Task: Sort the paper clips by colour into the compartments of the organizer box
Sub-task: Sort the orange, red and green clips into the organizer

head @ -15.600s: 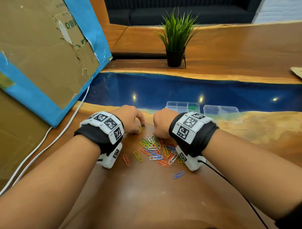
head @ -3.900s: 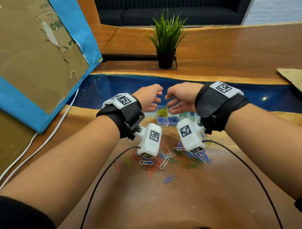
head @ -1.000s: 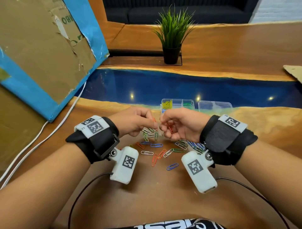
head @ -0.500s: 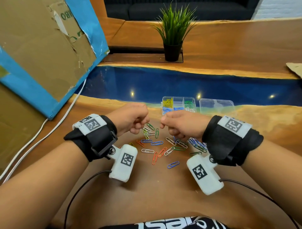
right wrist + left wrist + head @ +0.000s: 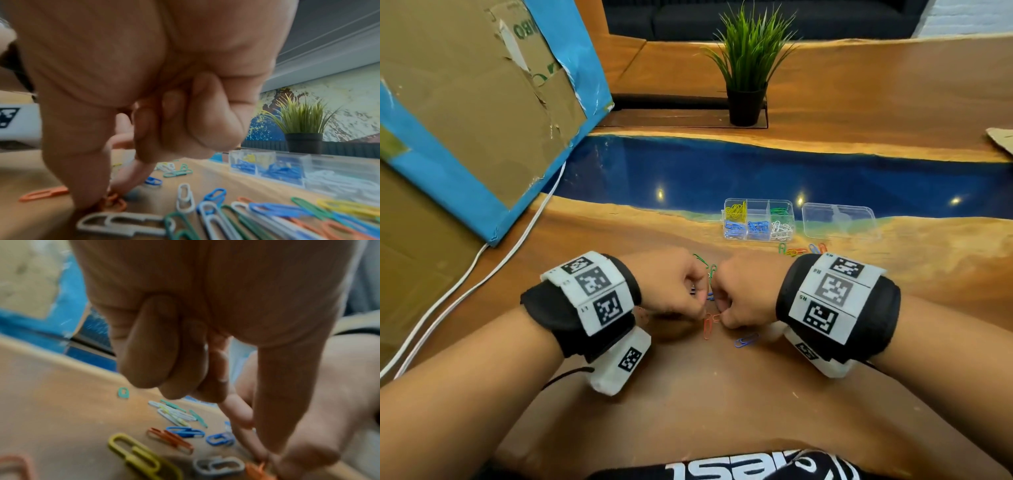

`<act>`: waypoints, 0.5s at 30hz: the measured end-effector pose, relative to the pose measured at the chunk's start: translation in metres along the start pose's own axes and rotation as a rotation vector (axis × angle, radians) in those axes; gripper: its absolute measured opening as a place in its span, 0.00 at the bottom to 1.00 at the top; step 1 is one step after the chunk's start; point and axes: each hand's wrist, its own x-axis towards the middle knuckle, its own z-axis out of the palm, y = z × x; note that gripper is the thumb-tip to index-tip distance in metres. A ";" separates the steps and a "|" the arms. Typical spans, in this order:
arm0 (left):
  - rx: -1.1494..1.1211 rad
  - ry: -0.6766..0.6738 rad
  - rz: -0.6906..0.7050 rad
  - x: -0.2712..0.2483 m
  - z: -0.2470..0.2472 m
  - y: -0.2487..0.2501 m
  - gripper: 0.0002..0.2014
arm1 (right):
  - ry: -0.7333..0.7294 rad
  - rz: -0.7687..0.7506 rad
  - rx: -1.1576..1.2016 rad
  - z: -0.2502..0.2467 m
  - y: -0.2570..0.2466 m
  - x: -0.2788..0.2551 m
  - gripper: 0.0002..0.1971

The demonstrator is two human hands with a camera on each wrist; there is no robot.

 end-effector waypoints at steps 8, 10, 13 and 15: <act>0.289 0.061 0.075 0.001 0.003 0.008 0.08 | -0.081 0.059 0.111 -0.001 0.008 -0.001 0.11; 0.303 0.065 0.124 0.001 0.002 0.009 0.08 | -0.063 0.136 0.222 -0.010 0.020 0.000 0.11; 0.376 0.009 0.151 0.000 0.003 0.014 0.12 | -0.020 0.262 0.682 -0.022 0.043 0.003 0.13; 0.423 -0.015 0.137 0.000 0.003 0.017 0.11 | 0.046 0.313 1.119 -0.029 0.061 0.005 0.12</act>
